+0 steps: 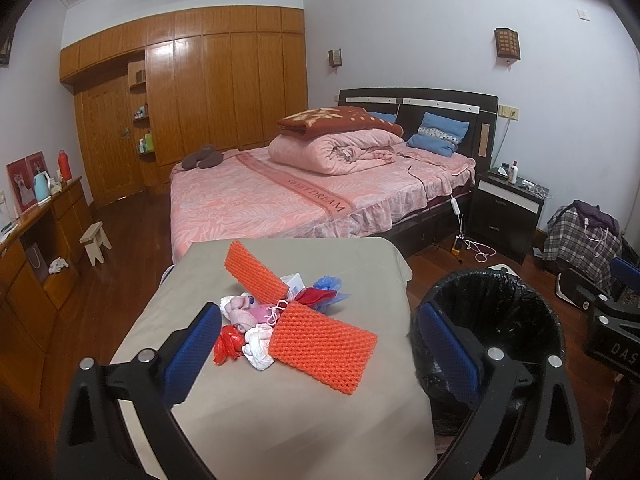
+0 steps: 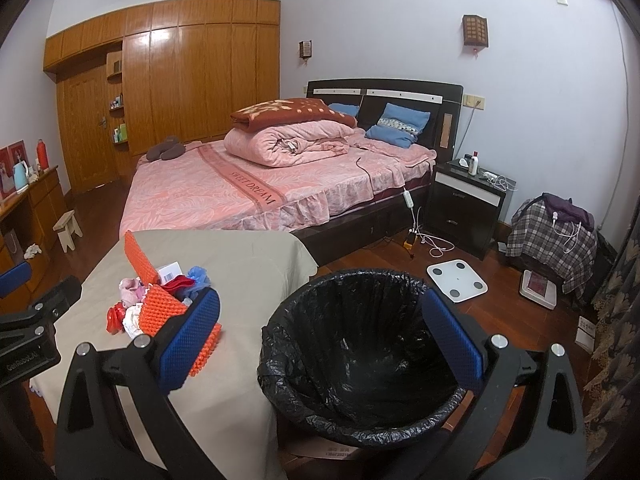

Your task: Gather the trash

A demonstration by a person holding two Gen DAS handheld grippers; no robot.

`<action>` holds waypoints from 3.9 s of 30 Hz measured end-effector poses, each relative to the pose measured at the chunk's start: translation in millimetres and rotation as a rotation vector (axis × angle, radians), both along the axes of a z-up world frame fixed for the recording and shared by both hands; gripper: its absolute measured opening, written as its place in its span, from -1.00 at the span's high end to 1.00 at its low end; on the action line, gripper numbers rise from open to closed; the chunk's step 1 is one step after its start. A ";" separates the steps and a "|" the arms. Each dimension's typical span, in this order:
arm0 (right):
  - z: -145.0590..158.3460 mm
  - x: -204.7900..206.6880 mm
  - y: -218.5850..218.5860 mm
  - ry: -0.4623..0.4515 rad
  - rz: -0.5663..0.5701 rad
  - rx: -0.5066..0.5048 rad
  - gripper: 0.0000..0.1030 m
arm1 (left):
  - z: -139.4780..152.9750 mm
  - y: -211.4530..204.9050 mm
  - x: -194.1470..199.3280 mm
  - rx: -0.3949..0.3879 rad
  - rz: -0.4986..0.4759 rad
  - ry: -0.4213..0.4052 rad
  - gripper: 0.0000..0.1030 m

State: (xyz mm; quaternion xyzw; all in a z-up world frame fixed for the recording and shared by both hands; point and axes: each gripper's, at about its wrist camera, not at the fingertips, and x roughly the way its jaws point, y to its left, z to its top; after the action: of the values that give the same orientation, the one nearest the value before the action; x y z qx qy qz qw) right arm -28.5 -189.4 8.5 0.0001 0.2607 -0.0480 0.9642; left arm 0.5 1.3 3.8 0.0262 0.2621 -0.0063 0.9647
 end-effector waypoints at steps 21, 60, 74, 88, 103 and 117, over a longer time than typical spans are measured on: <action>-17.3 11.5 11.9 0.005 0.015 0.008 -0.91 | -8.9 5.8 -5.4 -0.007 0.005 0.009 -0.88; -191.1 173.9 145.0 0.265 0.337 -0.015 -0.78 | -179.2 152.8 106.2 0.024 0.221 0.206 -0.52; -199.8 169.4 144.6 0.331 0.471 0.076 0.60 | -203.6 157.8 135.3 -0.001 0.162 0.268 -0.43; -167.1 160.5 136.6 0.280 0.501 0.100 0.63 | -184.2 172.4 116.8 -0.119 0.116 0.219 0.72; -150.0 150.1 117.0 0.265 0.467 0.113 0.66 | -156.7 165.2 99.6 -0.095 0.141 0.172 0.78; -100.0 117.9 42.2 0.147 0.322 0.181 0.67 | -91.1 97.0 70.8 -0.119 -0.031 0.041 0.78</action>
State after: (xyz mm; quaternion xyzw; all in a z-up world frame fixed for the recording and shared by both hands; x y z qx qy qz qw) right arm 89.4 -147.2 -91.5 0.0417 0.3305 0.1308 0.9338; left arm 71.3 98.3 -87.3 -0.0275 0.2806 -0.0374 0.9587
